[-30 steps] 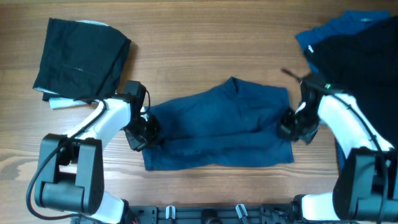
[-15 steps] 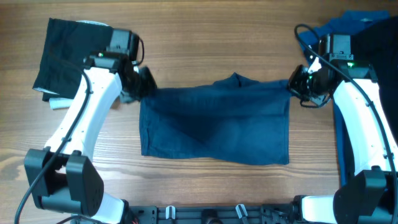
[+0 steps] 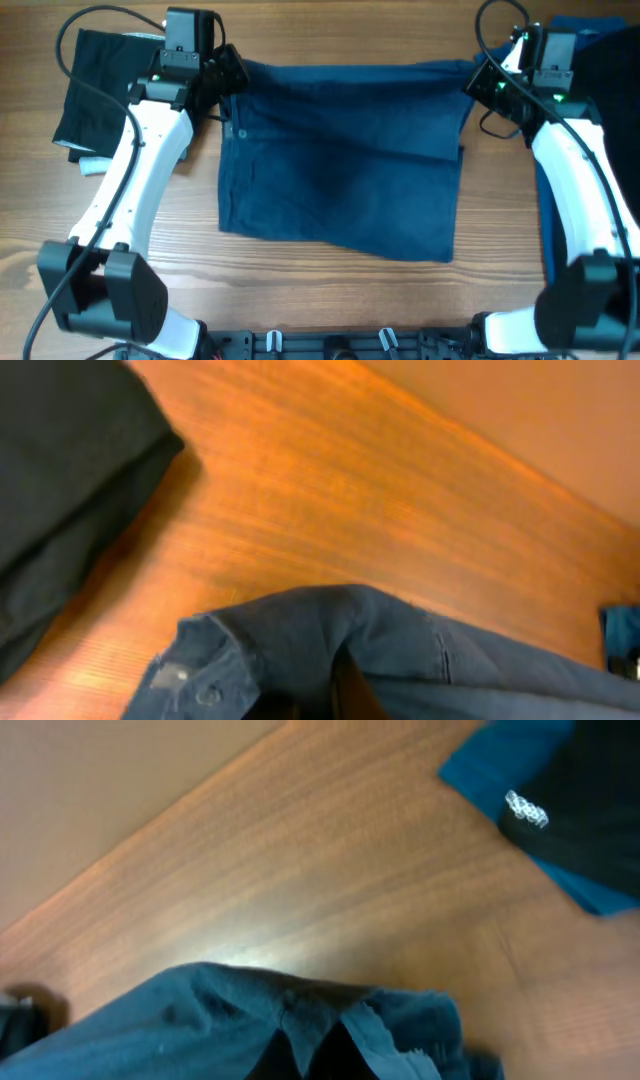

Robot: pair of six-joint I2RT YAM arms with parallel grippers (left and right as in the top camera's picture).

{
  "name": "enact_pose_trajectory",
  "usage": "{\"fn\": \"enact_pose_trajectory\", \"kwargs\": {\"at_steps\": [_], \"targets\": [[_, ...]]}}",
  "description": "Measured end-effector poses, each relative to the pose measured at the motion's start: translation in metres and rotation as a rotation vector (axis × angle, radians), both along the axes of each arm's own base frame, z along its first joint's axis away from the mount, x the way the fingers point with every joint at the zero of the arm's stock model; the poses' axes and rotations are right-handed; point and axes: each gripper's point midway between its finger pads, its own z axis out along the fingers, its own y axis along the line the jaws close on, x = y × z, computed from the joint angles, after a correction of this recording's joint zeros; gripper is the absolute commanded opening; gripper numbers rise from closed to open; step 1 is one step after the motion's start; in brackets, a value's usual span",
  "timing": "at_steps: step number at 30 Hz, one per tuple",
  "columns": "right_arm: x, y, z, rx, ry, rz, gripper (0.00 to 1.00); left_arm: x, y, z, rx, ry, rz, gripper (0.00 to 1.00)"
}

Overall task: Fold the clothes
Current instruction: 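Pull the shorts upward with both grippers to spread them flat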

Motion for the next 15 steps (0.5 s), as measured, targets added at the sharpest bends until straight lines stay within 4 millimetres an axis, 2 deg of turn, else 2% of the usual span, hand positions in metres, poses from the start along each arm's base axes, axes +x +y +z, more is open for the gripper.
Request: {"fn": "enact_pose_trajectory", "kwargs": {"at_steps": [3, 6, 11, 15], "targets": [[0.023, -0.001, -0.020, -0.006, -0.021, 0.005, 0.04, 0.014, -0.004, -0.018, 0.005, 0.003, -0.003, 0.04], [0.049, 0.000, -0.044, -0.028, -0.059, 0.029, 0.04, 0.035, -0.010, -0.049, 0.011, 0.009, -0.006, 0.04], [0.096, 0.003, -0.081, -0.077, -0.178, 0.076, 0.04, 0.087, -0.020, -0.106, 0.000, -0.076, -0.002, 0.04], [0.118, 0.002, -0.110, -0.113, -0.243, 0.097, 0.04, 0.118, -0.024, -0.137, -0.014, -0.169, 0.001, 0.04]]}}
